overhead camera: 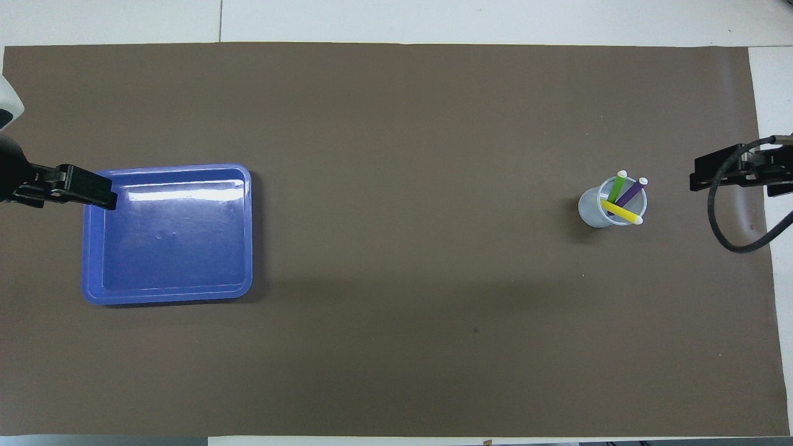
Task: Right arm passes pens to left for tray arrangement
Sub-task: 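Reach the right gripper down into the white cup of pens, then grasp the green pen with the right gripper and lift it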
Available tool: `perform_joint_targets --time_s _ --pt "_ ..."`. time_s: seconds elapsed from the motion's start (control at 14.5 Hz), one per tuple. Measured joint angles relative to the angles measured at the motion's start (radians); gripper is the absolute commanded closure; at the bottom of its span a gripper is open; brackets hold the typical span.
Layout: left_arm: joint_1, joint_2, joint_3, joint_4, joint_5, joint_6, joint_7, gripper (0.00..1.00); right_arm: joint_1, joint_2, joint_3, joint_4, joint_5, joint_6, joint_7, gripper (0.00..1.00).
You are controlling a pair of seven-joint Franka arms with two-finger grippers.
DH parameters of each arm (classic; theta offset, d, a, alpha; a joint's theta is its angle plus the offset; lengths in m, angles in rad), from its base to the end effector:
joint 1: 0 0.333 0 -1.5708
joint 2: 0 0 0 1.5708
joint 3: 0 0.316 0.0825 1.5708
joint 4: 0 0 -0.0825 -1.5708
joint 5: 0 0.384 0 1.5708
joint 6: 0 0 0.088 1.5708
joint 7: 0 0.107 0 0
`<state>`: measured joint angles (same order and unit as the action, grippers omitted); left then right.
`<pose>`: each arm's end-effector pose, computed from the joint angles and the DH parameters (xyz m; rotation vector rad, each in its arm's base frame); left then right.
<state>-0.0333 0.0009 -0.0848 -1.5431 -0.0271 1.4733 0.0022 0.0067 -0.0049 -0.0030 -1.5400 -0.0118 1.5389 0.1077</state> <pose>0.5405 -0.0672 0.6288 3.1108 -0.1900 -0.1125 0.5502 0.0007 0.6389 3.1258 -0.1633 0.0070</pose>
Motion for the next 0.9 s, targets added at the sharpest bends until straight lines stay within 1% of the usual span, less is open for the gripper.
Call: perform_joint_targets --time_s 0.34,0.48,0.62,0.76,0.9 --pt "0.0 0.0 0.0 0.0 0.0 0.0 0.0 0.0 0.0 0.0 -0.003 -0.079 0.0 0.136 0.0 0.0" --pt "0.0 0.0 0.0 0.0 0.0 0.0 0.0 0.0 0.0 0.015 -0.003 -0.103 -0.001 0.191 0.0 0.01" --pt "0.0 0.0 0.0 0.0 0.0 0.0 0.0 0.0 0.0 0.053 -0.003 -0.118 -0.002 0.252 -0.001 0.03" --pt "0.0 0.0 0.0 0.0 0.0 -0.001 0.0 0.0 0.0 0.107 -0.002 -0.122 -0.002 0.319 -0.002 0.1" --pt "0.0 0.0 0.0 0.0 0.0 -0.001 0.0 0.0 0.0 0.163 0.001 -0.126 -0.003 0.379 -0.003 0.1"
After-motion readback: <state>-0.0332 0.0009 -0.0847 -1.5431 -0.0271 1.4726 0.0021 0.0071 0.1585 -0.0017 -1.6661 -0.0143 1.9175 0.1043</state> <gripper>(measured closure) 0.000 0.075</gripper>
